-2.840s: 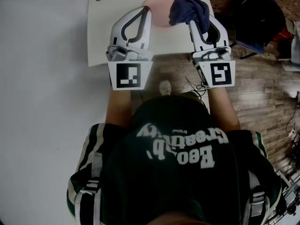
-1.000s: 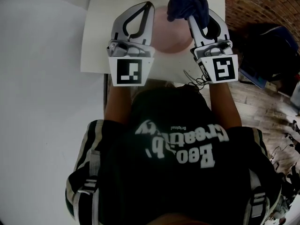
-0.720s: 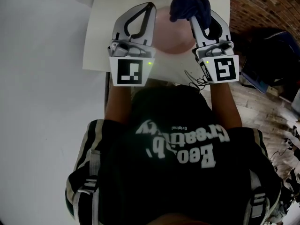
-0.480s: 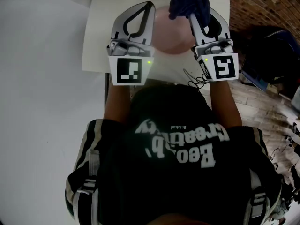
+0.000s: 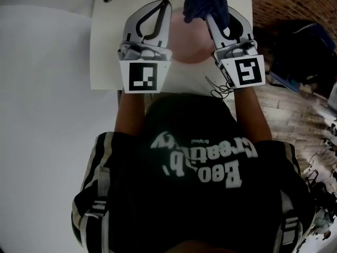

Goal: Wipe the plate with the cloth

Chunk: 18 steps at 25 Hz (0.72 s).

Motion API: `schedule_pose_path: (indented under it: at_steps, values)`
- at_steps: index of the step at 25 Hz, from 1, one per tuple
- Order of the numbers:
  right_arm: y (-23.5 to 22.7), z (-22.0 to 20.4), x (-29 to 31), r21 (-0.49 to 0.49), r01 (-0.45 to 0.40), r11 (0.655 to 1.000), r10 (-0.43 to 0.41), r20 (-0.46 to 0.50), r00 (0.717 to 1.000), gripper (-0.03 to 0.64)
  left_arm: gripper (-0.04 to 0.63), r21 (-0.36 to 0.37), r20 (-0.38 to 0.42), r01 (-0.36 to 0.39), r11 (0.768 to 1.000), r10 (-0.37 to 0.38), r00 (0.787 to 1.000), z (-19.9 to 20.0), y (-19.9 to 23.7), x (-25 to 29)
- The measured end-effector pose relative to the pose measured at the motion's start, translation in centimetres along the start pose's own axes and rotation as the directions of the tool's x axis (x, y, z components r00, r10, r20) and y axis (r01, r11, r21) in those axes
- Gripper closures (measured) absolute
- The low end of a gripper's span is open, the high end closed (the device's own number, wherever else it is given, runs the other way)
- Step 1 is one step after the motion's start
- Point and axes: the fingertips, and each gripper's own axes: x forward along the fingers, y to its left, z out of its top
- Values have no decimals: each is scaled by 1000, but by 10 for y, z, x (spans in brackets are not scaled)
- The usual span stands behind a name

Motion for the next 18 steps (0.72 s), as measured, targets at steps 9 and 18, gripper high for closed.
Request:
schedule_pose_path:
  at_steps: [9,18]
  values:
    - [-4,-53,19,35,-7,999,12,-151,988,549,597,10,-21,18,1000,-18,1000,-9,2,7]
    - [7,-104,41,89,-32,996,54,-260,964,549,597,18,-33,4,1000,-3,999,-13,13,3]
